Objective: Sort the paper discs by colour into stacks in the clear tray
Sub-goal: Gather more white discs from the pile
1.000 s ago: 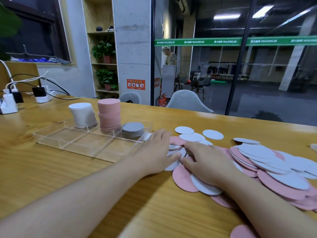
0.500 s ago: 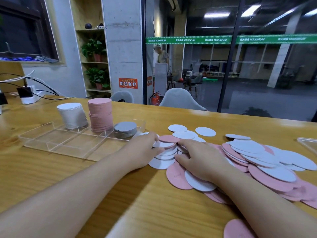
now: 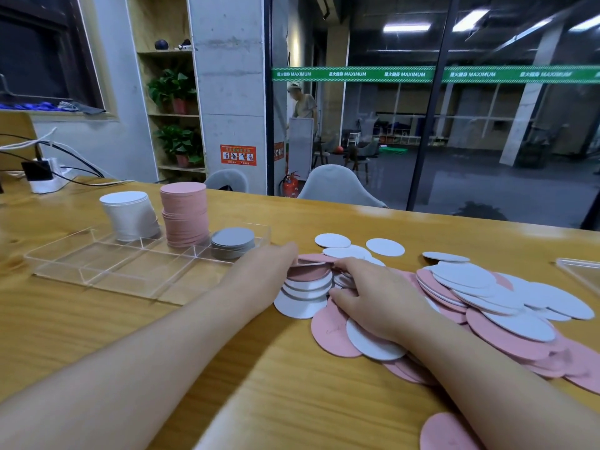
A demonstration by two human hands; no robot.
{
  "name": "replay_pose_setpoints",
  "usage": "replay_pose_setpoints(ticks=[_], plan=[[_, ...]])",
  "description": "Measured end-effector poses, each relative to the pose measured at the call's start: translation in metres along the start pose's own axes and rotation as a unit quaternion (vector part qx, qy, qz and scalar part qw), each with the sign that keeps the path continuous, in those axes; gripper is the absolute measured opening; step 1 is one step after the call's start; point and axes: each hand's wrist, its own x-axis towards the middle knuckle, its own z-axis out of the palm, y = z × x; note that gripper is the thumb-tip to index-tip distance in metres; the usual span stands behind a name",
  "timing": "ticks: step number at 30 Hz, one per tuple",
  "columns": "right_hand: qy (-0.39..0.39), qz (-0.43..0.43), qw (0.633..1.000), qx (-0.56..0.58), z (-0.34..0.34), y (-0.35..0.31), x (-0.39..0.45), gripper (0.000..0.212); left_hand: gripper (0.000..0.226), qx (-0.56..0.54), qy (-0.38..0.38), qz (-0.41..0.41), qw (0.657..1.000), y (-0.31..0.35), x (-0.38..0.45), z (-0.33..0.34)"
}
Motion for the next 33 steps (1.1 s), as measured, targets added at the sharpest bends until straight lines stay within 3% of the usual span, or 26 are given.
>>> replay_pose_setpoints(ticks=[7,13,17,21,25,30,33], plan=[[0.004,0.007,1.000,0.004,0.002,0.001,0.001,0.045,0.023,-0.031,0.032,0.009,0.999,-0.003,-0.001,0.003],[0.014,0.001,0.999,0.042,0.005,0.004,0.002,0.046,0.025,-0.086,0.047,0.092,0.991,0.005,-0.024,-0.013],[0.032,-0.021,0.998,0.052,0.005,0.006,0.002,0.025,0.032,-0.124,0.008,0.103,0.987,0.009,-0.045,-0.014],[0.034,-0.031,0.998,0.048,0.004,0.007,0.002,0.010,0.048,-0.159,-0.026,0.045,0.986,0.005,-0.050,-0.016],[0.021,-0.028,0.998,0.050,0.001,0.004,0.001,0.013,0.039,-0.159,-0.007,0.024,0.987,0.003,-0.044,-0.013],[0.013,-0.015,0.997,0.078,0.000,0.001,0.000,0.015,0.044,-0.131,-0.080,-0.003,0.988,0.007,-0.043,-0.001],[-0.014,-0.040,0.996,0.085,-0.001,0.001,-0.002,0.020,0.044,-0.141,-0.085,-0.006,0.986,0.004,-0.046,-0.002]])
